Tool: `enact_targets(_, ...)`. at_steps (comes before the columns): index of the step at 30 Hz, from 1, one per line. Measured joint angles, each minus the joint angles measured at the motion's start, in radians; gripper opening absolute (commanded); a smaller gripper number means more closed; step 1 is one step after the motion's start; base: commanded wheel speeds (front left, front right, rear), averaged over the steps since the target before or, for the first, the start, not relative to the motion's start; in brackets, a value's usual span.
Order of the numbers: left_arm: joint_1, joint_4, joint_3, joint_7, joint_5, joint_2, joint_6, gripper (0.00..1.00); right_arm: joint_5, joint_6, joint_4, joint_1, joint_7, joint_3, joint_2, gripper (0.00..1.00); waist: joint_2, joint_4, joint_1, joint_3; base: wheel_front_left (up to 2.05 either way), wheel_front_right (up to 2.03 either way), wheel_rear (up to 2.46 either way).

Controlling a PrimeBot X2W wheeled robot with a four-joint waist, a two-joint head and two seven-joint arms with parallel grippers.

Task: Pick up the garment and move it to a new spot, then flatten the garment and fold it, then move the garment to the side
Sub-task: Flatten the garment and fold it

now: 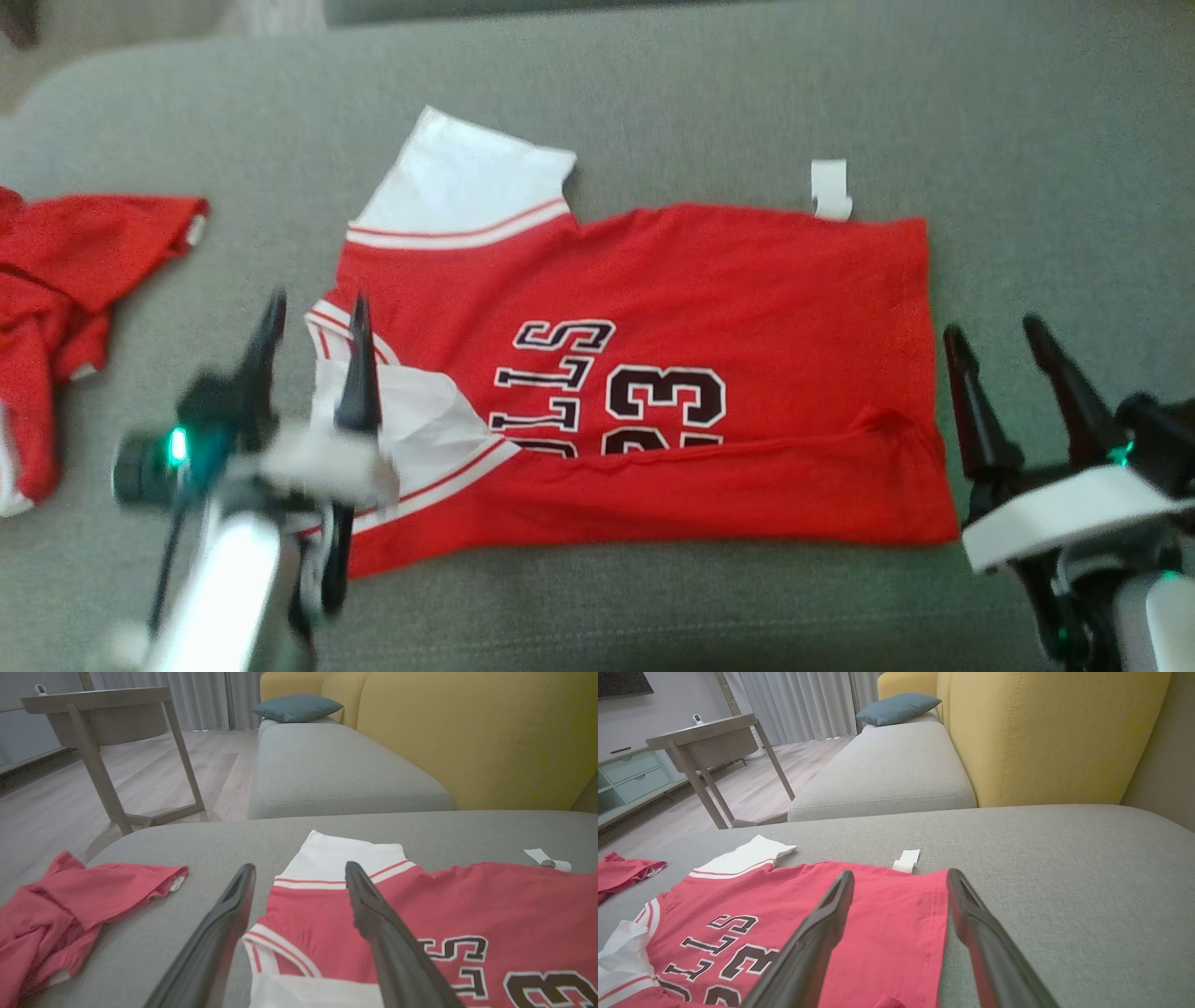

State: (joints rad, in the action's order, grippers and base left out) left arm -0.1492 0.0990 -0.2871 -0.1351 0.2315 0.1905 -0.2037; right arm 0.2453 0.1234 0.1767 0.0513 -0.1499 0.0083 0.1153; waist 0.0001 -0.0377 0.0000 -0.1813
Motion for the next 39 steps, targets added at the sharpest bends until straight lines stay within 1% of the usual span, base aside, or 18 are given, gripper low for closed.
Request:
enact_targets(6,-0.292,0.197,-0.003,-0.023,0.010,-0.023,0.059,1.00,0.007,0.000,0.008,-0.087,0.008,0.004,-0.001,1.00,0.0000,-0.018,0.0000,-0.108,0.00,0.00,0.00)
enact_targets(10,-0.482,0.370,-0.004,-0.031,0.027,-0.037,0.117,1.00,0.016,0.000,0.001,-0.123,0.022,0.020,-0.002,1.00,0.0000,-0.040,0.0000,-0.179,0.00,0.00,0.00)
enact_targets(12,-0.571,0.463,-0.003,-0.029,0.036,-0.041,0.137,1.00,0.023,0.000,-0.008,-0.141,0.031,0.027,-0.002,1.00,0.0000,-0.055,0.0000,-0.213,0.00,0.00,0.00)
enact_targets(18,-0.771,0.725,-0.004,-0.028,0.035,-0.039,0.191,1.00,0.037,0.000,-0.038,-0.191,0.054,0.058,-0.005,1.00,0.0000,-0.112,0.0000,-0.292,0.00,0.00,0.00)
enact_targets(19,-0.771,0.725,-0.004,-0.028,0.035,-0.039,0.191,1.00,0.037,0.000,-0.038,-0.191,0.054,0.058,-0.005,1.00,0.0000,-0.112,0.0000,-0.292,0.00,0.00,0.00)
enact_targets(25,-0.886,0.932,-0.004,-0.005,0.041,-0.030,0.214,1.00,0.045,0.000,-0.068,-0.195,0.072,0.071,-0.007,1.00,-0.0001,-0.160,0.0000,-0.339,0.00,0.00,0.00)
enact_targets(32,-0.976,1.066,-0.022,0.038,0.034,-0.019,0.202,1.00,0.054,0.000,-0.094,-0.210,0.075,0.080,-0.010,1.00,0.0000,-0.170,0.0000,-0.344,0.00,0.00,0.00)
enact_targets(33,-0.994,1.091,-0.028,0.063,0.034,-0.021,0.204,0.66,0.055,0.000,-0.097,-0.210,0.075,0.080,-0.010,1.00,0.0000,-0.169,0.0000,-0.343,0.00,0.00,0.00)
enact_targets(34,-1.005,1.102,-0.031,0.076,0.034,-0.021,0.205,0.00,0.056,0.000,-0.099,-0.210,0.075,0.080,-0.010,1.00,0.0000,-0.169,0.0000,-0.342,0.00,0.00,0.00)
enact_targets(36,-1.021,1.116,-0.041,0.099,0.030,-0.022,0.214,0.00,0.060,0.000,-0.104,-0.210,0.072,0.079,-0.010,1.00,0.0000,-0.165,0.0000,-0.342,0.00,0.00,0.00)
enact_targets(39,-1.025,1.126,-0.057,0.086,0.017,-0.026,0.211,0.00,0.066,0.000,-0.111,-0.211,0.060,0.081,-0.006,1.00,0.0000,-0.160,0.0000,-0.341,0.00,0.00,0.00)
